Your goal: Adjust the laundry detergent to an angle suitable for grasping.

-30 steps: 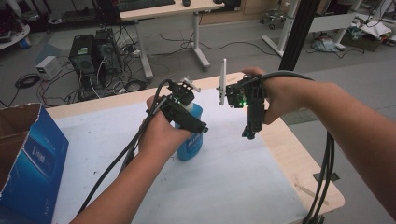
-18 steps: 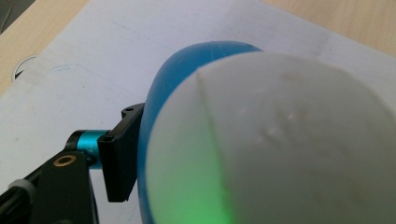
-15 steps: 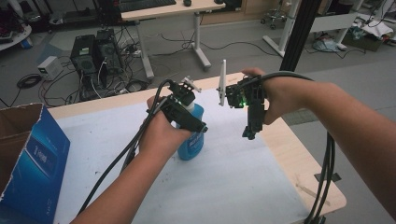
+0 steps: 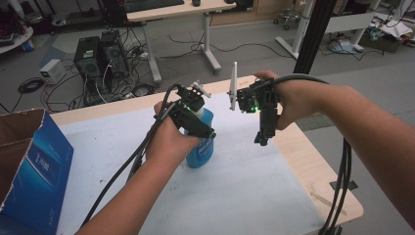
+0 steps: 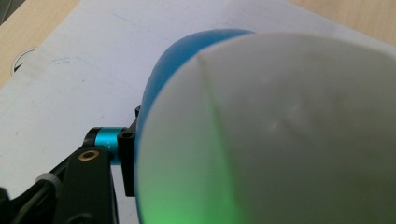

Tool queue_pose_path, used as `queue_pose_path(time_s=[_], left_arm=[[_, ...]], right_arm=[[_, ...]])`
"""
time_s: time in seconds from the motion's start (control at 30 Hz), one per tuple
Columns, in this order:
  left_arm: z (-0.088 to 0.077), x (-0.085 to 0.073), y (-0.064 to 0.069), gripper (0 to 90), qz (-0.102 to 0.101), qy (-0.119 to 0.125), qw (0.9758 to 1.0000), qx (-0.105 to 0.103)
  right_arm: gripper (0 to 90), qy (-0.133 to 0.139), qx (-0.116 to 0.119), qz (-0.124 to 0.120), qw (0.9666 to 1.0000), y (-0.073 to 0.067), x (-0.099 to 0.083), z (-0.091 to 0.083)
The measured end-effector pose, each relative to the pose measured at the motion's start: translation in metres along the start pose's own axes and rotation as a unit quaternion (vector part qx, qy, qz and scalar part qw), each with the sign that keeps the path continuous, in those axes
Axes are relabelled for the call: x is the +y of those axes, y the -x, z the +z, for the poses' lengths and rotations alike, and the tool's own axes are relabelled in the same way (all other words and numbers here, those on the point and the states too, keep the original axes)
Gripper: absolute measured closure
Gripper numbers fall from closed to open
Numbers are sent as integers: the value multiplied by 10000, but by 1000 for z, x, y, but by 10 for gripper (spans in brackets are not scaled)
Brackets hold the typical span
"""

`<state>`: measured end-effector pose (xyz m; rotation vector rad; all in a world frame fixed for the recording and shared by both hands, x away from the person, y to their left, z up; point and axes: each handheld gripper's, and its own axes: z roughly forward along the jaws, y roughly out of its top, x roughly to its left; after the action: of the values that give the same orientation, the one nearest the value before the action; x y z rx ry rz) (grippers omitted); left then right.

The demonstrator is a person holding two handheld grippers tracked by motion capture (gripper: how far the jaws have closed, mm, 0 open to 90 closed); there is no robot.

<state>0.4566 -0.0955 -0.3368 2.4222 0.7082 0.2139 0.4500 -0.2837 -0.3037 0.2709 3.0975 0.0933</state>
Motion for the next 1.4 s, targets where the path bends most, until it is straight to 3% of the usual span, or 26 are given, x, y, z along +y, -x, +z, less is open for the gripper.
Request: queue_pose_path(time_s=[0.33,0.77,0.97,1.23,1.27,1.4], left_arm=[[-1,0,3,419,8,-83,9999,94],[-10,1,6,430,128,-64,9999,12],[-28,1,5,429,166,32,9998,-74],[-56,-2,4,429,480,19,9988,22],[-64,-4,3,429,592,-26,9982,5],[-79,-9,-1,429,637,-85,9978,-150]], right_arm=[[18,-25,2,-21,10000,0,2,0],[18,-29,-32,-24,10000,-1,4,0],[18,-12,-49,-19,10000,-4,5,-1],[19,18,-79,-61,9999,-7,10,-4],[18,27,-83,-70,9999,-8,11,-5],[18,26,-101,-108,9999,-9,15,-6]])
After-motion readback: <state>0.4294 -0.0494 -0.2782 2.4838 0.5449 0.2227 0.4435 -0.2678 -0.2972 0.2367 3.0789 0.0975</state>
